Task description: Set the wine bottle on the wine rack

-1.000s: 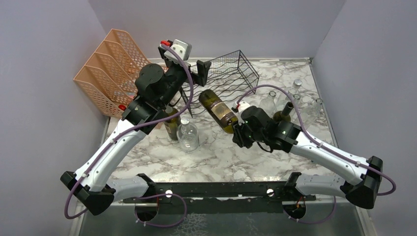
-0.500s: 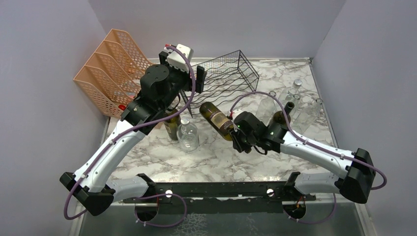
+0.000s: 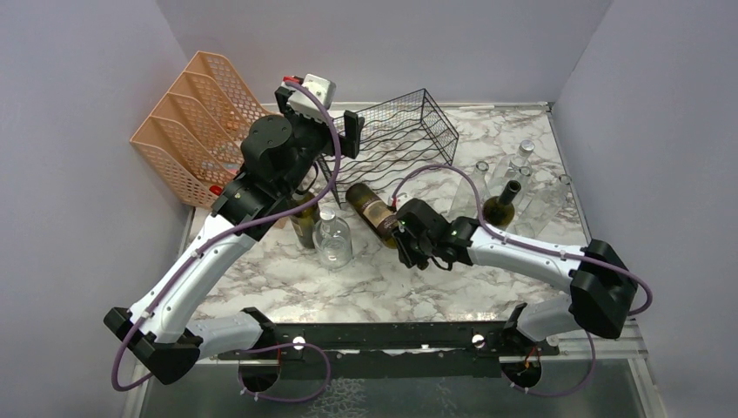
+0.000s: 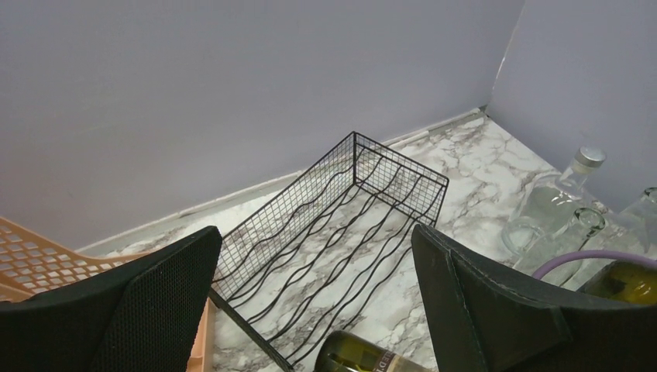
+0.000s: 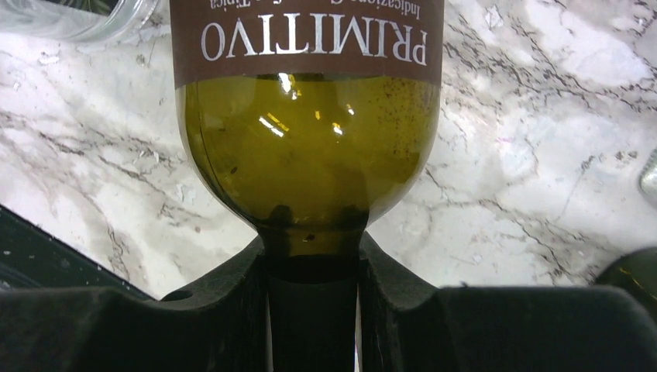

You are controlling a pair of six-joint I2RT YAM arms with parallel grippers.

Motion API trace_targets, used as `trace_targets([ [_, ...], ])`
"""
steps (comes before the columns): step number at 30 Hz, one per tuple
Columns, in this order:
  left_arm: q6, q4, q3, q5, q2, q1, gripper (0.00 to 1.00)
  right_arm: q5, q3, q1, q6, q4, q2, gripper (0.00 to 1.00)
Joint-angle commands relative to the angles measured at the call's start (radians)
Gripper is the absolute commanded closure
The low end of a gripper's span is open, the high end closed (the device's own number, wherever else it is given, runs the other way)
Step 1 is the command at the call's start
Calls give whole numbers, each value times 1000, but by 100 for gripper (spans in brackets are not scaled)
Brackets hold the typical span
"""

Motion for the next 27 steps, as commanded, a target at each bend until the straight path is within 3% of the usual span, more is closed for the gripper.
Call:
trace_targets([
  [1, -17, 42, 28, 13, 9, 4, 1, 33, 23, 0, 17, 214, 25, 99],
  [9, -10, 58, 52, 9, 31, 4, 1, 61, 26, -2, 77, 336, 83, 99],
  [27, 9, 39, 68, 2, 35, 6, 1, 123, 197, -2, 237, 473, 331, 99],
])
